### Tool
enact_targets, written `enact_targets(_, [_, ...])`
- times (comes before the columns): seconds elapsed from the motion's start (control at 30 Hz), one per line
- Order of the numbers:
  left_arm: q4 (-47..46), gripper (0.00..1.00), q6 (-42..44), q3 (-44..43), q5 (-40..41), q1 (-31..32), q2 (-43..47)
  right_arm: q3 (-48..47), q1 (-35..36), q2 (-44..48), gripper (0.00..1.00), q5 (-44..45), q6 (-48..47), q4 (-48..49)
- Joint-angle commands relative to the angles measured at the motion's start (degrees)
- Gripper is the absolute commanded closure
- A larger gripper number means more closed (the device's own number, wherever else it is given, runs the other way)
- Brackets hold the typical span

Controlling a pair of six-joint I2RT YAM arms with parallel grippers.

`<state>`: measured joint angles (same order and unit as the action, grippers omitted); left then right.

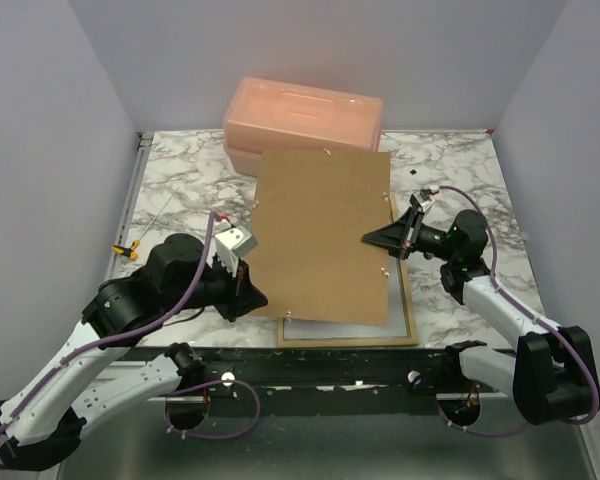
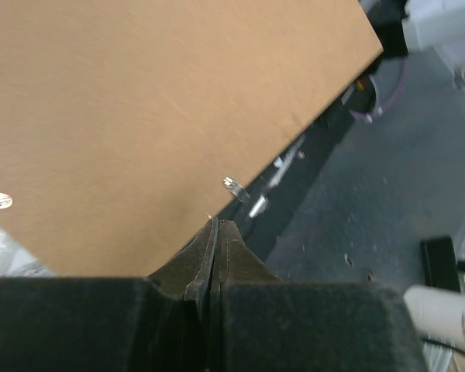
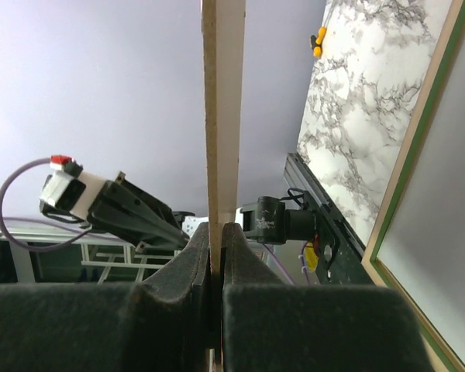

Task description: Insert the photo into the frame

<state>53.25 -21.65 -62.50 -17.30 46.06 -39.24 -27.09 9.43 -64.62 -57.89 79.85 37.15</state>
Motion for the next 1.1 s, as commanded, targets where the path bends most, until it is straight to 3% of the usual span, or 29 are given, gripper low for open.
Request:
enact_targets(0.0, [-1.97, 1.0, 1.9, 3.42, -4.57, 5.67, -1.65, -1.15, 0.36, -0.15, 1.0, 1.32, -0.4, 1.12])
enact_targets(0.43, [-4.83, 1.0, 2.49, 6.29, 2.34, 14.27, -11.18, -3.21, 0.39, 0.66, 1.0, 1.11, -2.05, -2.57])
enact_targets(0.67, [-11.6, 1.0, 1.83, 5.52, 4.95, 16.63, -14.57, -3.61, 0.4, 1.19, 1.0, 0.67, -2.73, -3.77])
enact_targets(1.07, [-21.83, 1.0, 0.46, 0.02, 0.63, 20.94, -20.49, -3.49, 0.36, 1.84, 1.0, 0.19, -6.12, -6.86])
